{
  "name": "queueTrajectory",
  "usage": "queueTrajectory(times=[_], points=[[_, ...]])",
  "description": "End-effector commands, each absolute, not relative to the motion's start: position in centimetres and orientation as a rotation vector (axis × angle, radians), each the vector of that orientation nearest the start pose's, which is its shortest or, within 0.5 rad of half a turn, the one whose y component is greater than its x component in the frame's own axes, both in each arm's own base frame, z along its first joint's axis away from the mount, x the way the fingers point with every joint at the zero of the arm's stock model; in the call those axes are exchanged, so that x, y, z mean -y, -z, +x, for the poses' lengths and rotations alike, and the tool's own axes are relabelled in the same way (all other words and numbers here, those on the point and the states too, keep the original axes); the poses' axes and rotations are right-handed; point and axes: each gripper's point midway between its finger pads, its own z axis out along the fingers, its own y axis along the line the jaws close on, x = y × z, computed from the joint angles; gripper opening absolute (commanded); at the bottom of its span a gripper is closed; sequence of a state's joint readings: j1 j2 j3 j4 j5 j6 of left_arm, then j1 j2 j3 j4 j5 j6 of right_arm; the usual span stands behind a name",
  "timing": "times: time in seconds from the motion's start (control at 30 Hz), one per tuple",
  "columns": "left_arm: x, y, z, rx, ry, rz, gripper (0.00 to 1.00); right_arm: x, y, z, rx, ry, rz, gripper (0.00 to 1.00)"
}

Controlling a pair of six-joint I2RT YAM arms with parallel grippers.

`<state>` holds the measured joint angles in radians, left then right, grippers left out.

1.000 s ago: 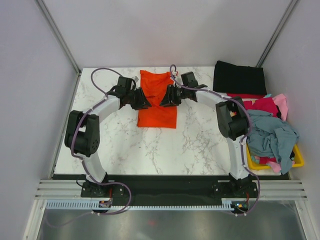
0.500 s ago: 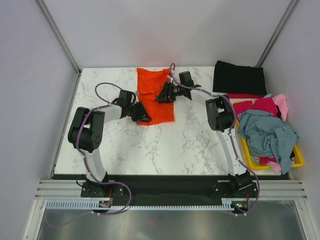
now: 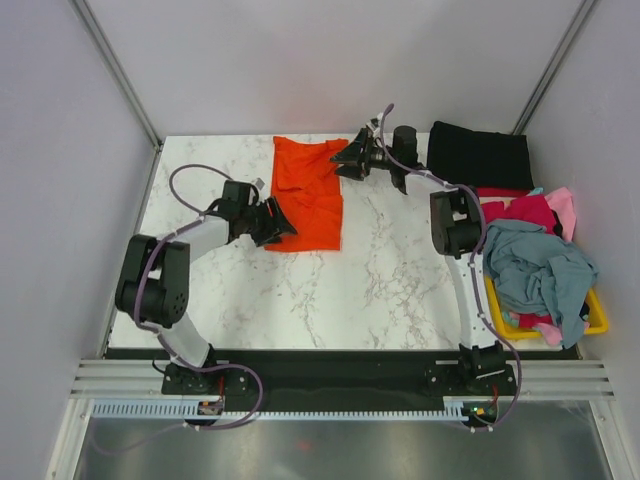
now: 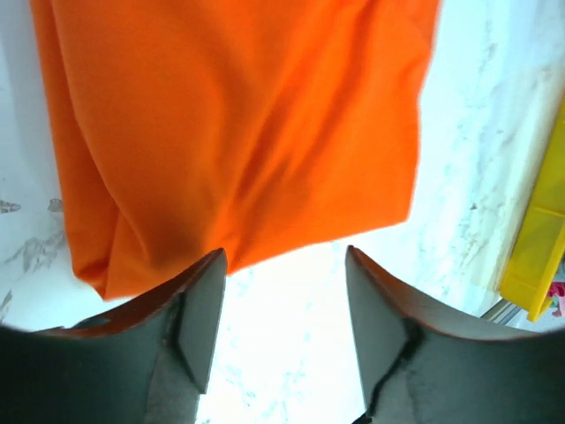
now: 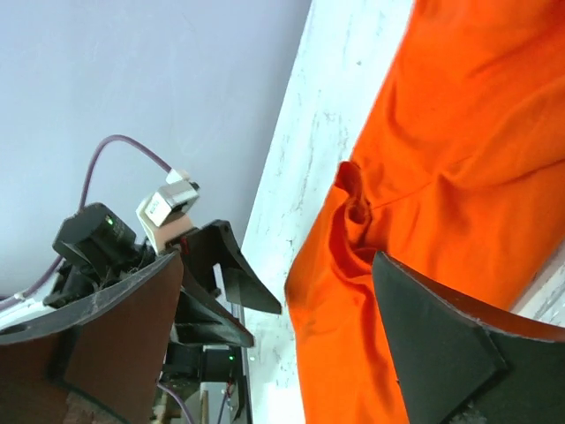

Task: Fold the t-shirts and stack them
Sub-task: Fold the tshirt

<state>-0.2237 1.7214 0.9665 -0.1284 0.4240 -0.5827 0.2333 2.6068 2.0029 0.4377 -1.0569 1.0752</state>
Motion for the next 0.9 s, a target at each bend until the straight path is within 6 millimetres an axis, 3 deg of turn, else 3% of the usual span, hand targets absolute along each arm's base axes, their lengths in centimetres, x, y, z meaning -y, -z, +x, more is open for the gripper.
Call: queueTrajectory(times=[0.0, 0.03, 0.07, 0.1, 0.13, 0.17, 0.2, 0.37, 0.43, 0.53, 0.7, 0.87], points=[[17.7, -12.0, 37.8, -2.392, 0.856, -0.185, 0.69, -30.7, -22.8, 52.7, -1.803, -1.803, -0.305, 0.98], [17.6, -13.4, 37.5, -2.375, 0.856, -0.175, 0.69, -30.3, -21.0, 52.2, -1.872, -1.786, -0.227, 0.98], [17.5, -14.1, 37.3, -2.362, 0.853, -0.169, 0.7, -29.9, -22.8, 51.3, -1.863, -1.74, -0.24, 0.98], [17.0, -14.4, 37.2, -2.355, 0.823, -0.18, 0.7, -29.7, -22.4, 50.7, -1.892, -1.695, -0.221, 0.98], [16.6, -14.7, 36.8, -2.355, 0.795, -0.194, 0.7, -28.8, -20.8, 48.8, -1.974, -1.599, -0.225, 0.98], [16.1, -15.6, 36.5, -2.328, 0.774, -0.202, 0.7, -28.0, -19.1, 49.0, -2.036, -1.467, -0.153, 0.98], [15.2, -15.9, 36.1, -2.308, 0.728, -0.223, 0.69, -26.1, -16.3, 47.7, -2.163, -1.274, -0.086, 0.98], [12.6, -13.6, 34.8, -2.295, 0.596, -0.331, 0.65, -23.4, -9.6, 41.3, -2.382, -0.987, 0.084, 0.98], [12.2, -12.8, 34.4, -2.287, 0.576, -0.344, 0.63, -23.6, -7.1, 38.0, -2.463, -0.917, 0.09, 0.97], [11.5, -10.8, 34.2, -2.283, 0.548, -0.36, 0.62, -24.5, -4.6, 35.1, -2.517, -0.894, 0.081, 0.93], [11.3, -8.9, 34.4, -2.261, 0.584, -0.384, 0.59, -27.4, -3.2, 34.1, -2.527, -0.979, 0.052, 0.8], [11.3, -7.2, 34.7, -2.267, 0.598, -0.422, 0.66, -28.1, -1.7, 34.2, -2.555, -0.946, 0.078, 0.76]])
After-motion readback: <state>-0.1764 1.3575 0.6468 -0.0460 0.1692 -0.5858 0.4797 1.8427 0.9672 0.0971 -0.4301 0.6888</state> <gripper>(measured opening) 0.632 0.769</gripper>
